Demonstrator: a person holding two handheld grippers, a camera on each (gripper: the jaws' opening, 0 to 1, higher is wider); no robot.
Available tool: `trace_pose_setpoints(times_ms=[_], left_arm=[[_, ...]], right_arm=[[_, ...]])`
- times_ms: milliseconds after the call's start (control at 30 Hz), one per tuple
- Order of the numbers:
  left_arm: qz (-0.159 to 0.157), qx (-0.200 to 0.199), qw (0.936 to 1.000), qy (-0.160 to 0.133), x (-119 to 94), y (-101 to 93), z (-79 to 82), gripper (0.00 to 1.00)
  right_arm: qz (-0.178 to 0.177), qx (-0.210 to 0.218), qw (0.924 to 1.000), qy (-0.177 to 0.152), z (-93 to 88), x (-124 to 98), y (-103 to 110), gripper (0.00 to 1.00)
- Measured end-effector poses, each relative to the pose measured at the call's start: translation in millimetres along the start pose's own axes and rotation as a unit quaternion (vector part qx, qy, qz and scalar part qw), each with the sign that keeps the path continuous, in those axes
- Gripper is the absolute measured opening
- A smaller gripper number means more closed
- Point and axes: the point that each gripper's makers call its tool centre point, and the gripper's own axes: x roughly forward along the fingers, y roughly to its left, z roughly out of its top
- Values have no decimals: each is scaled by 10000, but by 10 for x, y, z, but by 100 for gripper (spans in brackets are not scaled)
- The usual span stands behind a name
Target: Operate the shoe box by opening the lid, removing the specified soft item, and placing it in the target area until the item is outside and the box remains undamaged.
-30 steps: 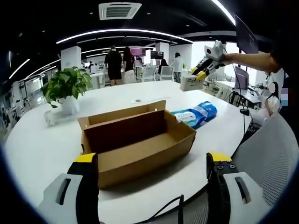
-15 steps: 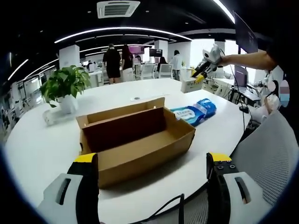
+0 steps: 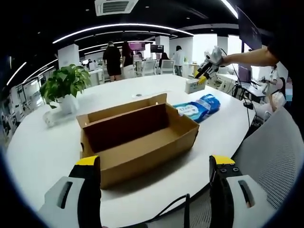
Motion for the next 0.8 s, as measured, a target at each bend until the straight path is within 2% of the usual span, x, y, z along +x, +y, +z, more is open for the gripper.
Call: trace_pose_setpoints(times_ms=[333,800], left_arm=[[9,-59,10000,22,5,12,-14,98],[60,-119,9999,43,5,40,-28,98]], right_arm=[[67,-26,9995,322,-280,146,-33,14],[116,76,9988,468,-452,279,-90,14]])
